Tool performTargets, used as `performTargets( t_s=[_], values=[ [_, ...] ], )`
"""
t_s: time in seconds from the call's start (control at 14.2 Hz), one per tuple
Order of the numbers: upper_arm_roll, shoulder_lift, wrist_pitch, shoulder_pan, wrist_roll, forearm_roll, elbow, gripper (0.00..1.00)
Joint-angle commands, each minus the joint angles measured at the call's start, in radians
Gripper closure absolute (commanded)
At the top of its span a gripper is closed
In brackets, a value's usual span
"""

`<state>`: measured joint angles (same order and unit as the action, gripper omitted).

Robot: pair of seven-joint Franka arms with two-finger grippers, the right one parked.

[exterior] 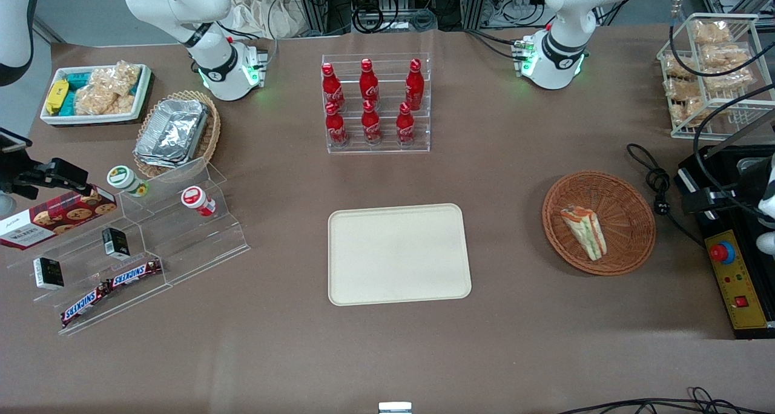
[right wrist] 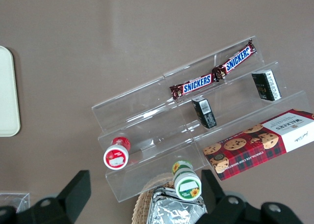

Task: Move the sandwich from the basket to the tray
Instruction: 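Move the left gripper over the wicker basket toward the wrapped sandwich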

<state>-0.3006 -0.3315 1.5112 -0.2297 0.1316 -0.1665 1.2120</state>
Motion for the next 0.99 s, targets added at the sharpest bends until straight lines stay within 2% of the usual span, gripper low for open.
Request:
performTargets(
  t_s=[0.0,0.21,0.42,0.56,0.7,0.92],
  values=[
    [-0.017,-0.004,-0.019,-0.01,-0.015,0.009,-0.009,0.01],
    [-0.018,-0.004,-0.019,-0.002,-0.006,0.012,0.029,0.01],
    [-0.018,0.02,-0.006,0.001,-0.006,0.013,0.189,0.01],
    [-0.017,0.054,0.166,-0.003,0.014,0.042,0.359,0.01],
    [-0.017,0.086,0.375,-0.007,0.132,0.044,0.557,0.01],
    [-0.017,0.085,0.529,-0.008,0.183,0.044,0.716,0.01]
  ],
)
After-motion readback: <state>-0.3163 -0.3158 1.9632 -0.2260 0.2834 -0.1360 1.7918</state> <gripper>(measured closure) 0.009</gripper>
